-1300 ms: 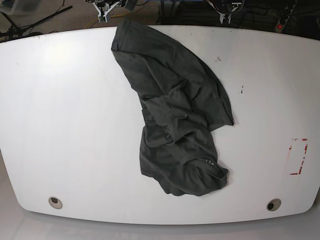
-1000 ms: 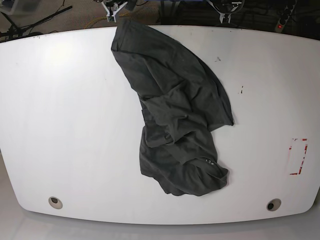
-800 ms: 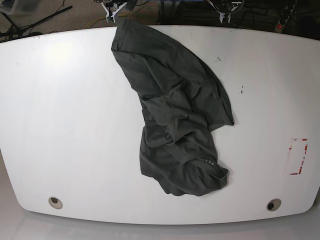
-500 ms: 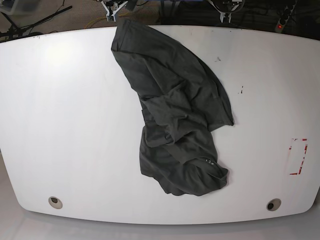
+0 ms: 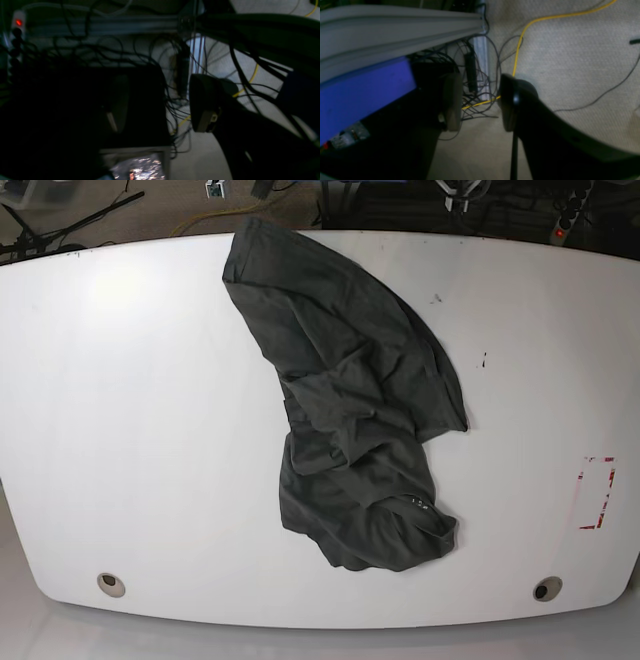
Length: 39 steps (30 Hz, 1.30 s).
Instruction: Fold the T-shirt properly
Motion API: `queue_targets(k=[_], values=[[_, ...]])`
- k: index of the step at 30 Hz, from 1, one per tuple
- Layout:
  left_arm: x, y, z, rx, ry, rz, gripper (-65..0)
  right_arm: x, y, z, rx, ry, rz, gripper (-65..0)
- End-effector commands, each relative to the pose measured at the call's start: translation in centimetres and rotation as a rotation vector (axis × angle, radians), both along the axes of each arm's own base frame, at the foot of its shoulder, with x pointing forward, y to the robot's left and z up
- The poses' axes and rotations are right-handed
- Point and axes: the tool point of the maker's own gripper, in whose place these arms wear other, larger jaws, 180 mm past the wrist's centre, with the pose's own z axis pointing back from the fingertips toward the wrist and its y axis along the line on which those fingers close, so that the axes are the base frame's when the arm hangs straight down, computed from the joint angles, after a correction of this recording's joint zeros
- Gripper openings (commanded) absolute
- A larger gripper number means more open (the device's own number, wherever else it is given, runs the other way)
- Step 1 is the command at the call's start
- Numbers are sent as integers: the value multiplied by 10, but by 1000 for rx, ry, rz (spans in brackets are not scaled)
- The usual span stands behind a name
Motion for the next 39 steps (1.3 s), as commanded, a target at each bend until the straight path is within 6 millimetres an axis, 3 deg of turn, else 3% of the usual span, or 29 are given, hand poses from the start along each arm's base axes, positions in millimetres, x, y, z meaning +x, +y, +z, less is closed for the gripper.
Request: queue_targets(k=[1,6,11,17,25,34,39], values=[[-3,3,15,10,-36,-15,-303,-10,-3,12,-2,-22,8,-419],[1,-2,43,2,-110,-38,-303,-11,-2,35,-4,-49,48,-419],[2,-8,84,-7,-191,-71,-303,-10,2,69,-6,-99,96,-419],[1,7,129,33,-229,-85,-303,-7,-20,103,-65,-118,99,-419],[6,30,176,100,-291,-86,-303,0,-17,148,-74,-195,145,-419],[33,49,238,122,-420,-11,-304,32,-5,202,-81,-334,183,-419],[40,55,250,121,-454,21,-304,50,-1,216,-84,-394,194,-419]])
